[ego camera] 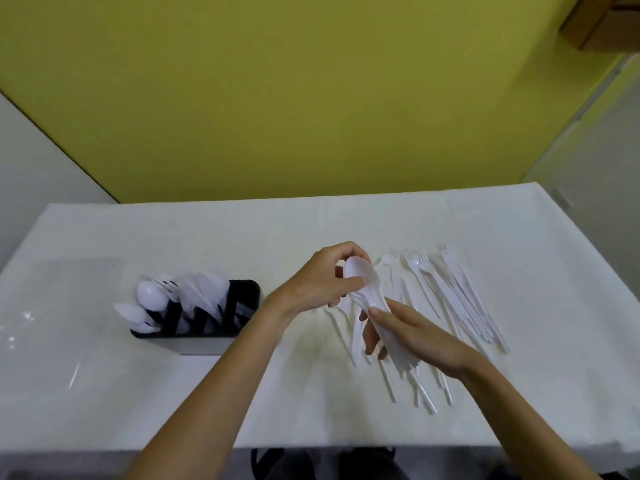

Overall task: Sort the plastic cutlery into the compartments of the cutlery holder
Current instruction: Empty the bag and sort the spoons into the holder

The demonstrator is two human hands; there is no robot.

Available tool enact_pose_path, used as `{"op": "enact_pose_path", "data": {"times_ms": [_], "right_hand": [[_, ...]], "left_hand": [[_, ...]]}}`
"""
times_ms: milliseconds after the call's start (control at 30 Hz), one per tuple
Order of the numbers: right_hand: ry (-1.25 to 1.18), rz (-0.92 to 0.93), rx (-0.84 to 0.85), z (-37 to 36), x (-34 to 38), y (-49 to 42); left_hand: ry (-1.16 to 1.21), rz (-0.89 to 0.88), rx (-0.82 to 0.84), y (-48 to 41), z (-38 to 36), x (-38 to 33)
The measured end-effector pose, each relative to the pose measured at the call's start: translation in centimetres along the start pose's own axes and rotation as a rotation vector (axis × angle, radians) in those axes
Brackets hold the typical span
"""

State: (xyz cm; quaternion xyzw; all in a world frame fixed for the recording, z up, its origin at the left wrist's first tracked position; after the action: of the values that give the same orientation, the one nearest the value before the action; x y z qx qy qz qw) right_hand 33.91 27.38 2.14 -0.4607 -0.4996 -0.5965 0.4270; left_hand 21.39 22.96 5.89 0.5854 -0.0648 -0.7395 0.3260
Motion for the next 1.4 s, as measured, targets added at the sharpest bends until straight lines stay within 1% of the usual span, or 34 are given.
{"op": "enact_pose_path", "data": {"times_ms": [100,167,267,400,467,533,600,667,733,867,933,1000,1100,1167,1300,1400], "right_hand": [[0.262,0.063,0.090,-2.0,3.2,-2.5],[0.352,0.101,0.106,-3.6,5.5,-4.4],[0.262,0.160,0.114,-6.5,8.6,-6.7],[0.223,0.284,0.087,-11.2,11.3,-9.5],[0.166,0.325,0.028,-13.5,11.8,-10.9],[0.118,0.344,-0.092,-15.0,11.9,-12.1],[0.075,0.356,-0.216,-16.1,11.4,-13.0],[0.110,0.384,-0.300,-17.5,11.4,-13.6],[0.200,0.424,-0.356,-19.1,11.5,-14.0],[0.332,0.450,-0.440,-21.0,10.8,-14.7],[0.364,0.458,-0.496,-21.5,10.7,-14.8],[0.366,0.461,-0.543,-21.6,10.8,-14.5],[0.348,0.415,-0.573,-22.0,10.1,-14.3],[0.376,0.384,-0.555,-22.4,9.5,-14.3],[0.605,0.358,-0.428,-24.0,9.2,-14.9],[0.690,0.287,-0.331,-24.1,9.5,-15.7]], "left_hand": [[-0.037,-0.062,-0.046,2.7,3.7,-0.5],[-0.044,-0.105,-0.101,4.7,6.6,-0.6],[0.040,-0.131,-0.190,7.4,11.1,-0.5],[0.096,-0.182,-0.283,11.1,16.3,0.8],[0.134,-0.207,-0.364,12.7,18.7,2.3],[0.241,-0.228,-0.519,14.3,21.3,4.4],[0.366,-0.216,-0.685,15.6,23.5,7.5],[0.466,-0.176,-0.760,16.1,24.4,11.0],[0.549,-0.109,-0.761,15.8,24.4,14.9],[0.725,0.026,-0.661,13.9,22.6,20.2],[0.794,0.060,-0.594,13.0,21.3,21.8],[0.814,0.079,-0.524,12.2,20.1,22.7],[0.874,0.080,-0.447,11.6,19.0,23.0],[0.923,0.069,-0.435,11.4,18.6,23.0],[0.958,0.054,-0.448,11.4,18.3,23.1],[0.960,0.056,-0.439,11.2,18.1,23.2]]}}
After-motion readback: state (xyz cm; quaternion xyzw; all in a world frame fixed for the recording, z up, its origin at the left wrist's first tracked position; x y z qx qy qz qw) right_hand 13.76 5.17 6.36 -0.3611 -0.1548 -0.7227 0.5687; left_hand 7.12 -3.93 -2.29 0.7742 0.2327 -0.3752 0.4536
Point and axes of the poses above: each hand's wrist, its own y-axis away from the middle knuckle, its own z-axis out of the back of the hand, x = y × z, the point moved 7 cm from there along -y, towards the middle knuckle, and after that the axes turned 13 degrees about z, right-handed, at the moved point
